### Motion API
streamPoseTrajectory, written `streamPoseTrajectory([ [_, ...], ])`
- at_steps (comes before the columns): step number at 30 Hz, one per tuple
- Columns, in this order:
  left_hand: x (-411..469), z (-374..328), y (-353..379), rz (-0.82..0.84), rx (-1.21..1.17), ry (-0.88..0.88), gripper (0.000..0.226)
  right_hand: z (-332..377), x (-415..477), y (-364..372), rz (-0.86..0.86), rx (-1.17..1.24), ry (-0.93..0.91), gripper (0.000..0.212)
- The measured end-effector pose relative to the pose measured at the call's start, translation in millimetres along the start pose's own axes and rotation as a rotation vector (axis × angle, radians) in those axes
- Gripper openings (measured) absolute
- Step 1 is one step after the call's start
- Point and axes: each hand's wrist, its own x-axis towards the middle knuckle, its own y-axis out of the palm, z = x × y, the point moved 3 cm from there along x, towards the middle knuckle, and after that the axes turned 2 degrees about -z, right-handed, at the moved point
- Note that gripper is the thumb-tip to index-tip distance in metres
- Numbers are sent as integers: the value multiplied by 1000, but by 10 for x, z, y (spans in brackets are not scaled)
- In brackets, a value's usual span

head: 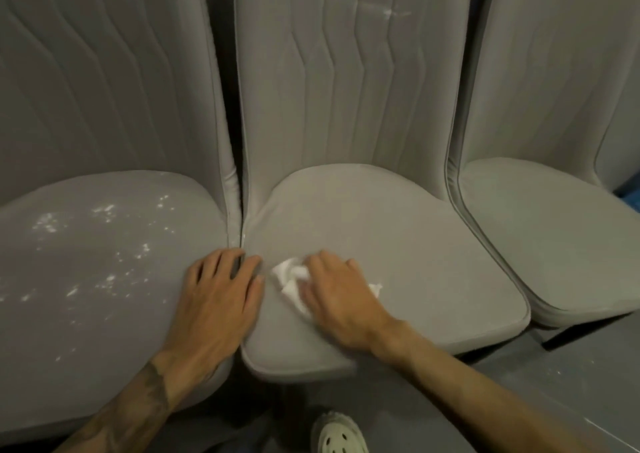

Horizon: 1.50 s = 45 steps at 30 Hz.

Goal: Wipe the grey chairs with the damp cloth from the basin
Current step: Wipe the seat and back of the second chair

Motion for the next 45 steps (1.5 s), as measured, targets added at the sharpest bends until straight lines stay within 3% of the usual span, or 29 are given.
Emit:
streamPoseTrajectory([
  [5,413,28,104,-53,15,15,28,-1408,399,-124,11,-188,540,31],
  [9,806,83,250,-33,19,11,28,-2134,802,-132,-116,-175,750,35],
  [13,1031,102,335,-23,43,-40,32,-2427,1208,-8,-201,-114,858,28],
  [15,1018,107,385,-22,45,-60,34,-2355,1414,124,-200,-64,793,26],
  [18,978,119,432,-40,26,-84,35,-2157,1624,298,-132,-29,545,36],
  [24,939,170,504,-79,28,-83,33,-2406,1523,317,-87,-122,608,43],
  [28,939,144,508,-57,15,-88,28,-1964,1831,425,-101,9,466,33],
  [31,958,143,485,-63,5,-92,28,-2114,1805,392,-10,-82,394,36],
  [34,945,170,530,-64,17,-101,27,-2457,1547,274,-19,-145,502,34],
  [37,944,196,553,-64,23,-108,27,-2312,1618,352,9,-178,572,37],
  [43,931,160,539,-75,39,-87,29,-1933,1889,478,12,-79,299,37],
  [45,927,166,512,-82,37,-93,28,-2136,1780,396,-2,-118,354,34],
])
